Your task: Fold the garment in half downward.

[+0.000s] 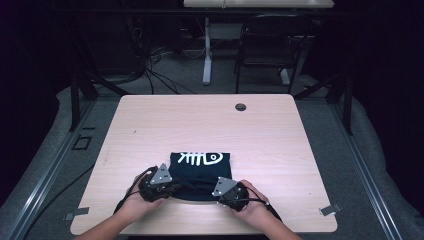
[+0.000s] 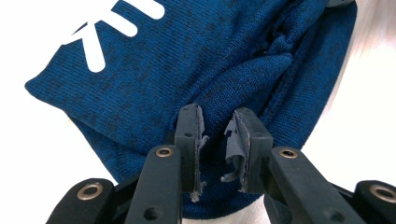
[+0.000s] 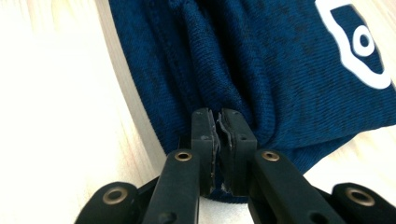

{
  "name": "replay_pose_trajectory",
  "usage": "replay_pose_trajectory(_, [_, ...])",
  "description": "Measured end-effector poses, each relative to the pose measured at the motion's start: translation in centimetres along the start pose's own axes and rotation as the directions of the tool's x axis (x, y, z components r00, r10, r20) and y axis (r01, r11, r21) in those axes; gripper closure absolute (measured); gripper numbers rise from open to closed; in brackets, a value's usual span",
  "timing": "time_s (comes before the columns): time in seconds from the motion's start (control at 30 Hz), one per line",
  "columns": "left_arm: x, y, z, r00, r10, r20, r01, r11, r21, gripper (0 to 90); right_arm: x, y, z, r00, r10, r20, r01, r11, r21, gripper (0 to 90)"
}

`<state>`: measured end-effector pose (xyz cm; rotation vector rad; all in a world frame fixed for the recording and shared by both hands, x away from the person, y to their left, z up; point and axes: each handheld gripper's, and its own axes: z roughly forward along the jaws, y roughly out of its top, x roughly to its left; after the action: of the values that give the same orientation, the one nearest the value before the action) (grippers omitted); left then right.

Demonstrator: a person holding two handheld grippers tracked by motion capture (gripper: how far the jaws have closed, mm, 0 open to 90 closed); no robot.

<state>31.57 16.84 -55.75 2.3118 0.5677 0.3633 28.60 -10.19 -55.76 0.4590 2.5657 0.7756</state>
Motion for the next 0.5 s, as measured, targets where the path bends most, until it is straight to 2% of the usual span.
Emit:
replay_pose_trajectory(0.03, [0.0, 0.0, 0.0, 1.0000, 0.000, 0.000, 0.000, 1.0000, 0.000, 73.5, 0.1, -0.1, 0.1, 1.0000, 0.010, 0.001, -0.010, 1.000, -0.013, 84.6])
replay_pose_trajectory(0.17, [0.1, 0.1, 0.3, 1.0000, -0.008, -0.001, 0.008, 1.0000, 0.001, 73.7, -0.1, -0.3, 0.2, 0.9998, 0.021, -0.002, -0.021, 1.000, -0.001, 85.6])
replay_pose_trajectory(0.27, [0.3, 0.4, 0.6, 0.9998, -0.016, -0.007, 0.016, 0.9999, -0.001, 73.6, -0.4, -0.5, 0.3, 0.9991, 0.042, 0.003, -0.042, 0.999, -0.014, 85.9])
replay_pose_trajectory(0.5, [1.0, 1.5, 1.8, 0.9988, -0.022, -0.044, 0.022, 0.9998, -0.003, 73.6, -1.9, -0.8, 0.8, 0.9963, 0.084, 0.018, -0.084, 0.996, 0.000, 86.1])
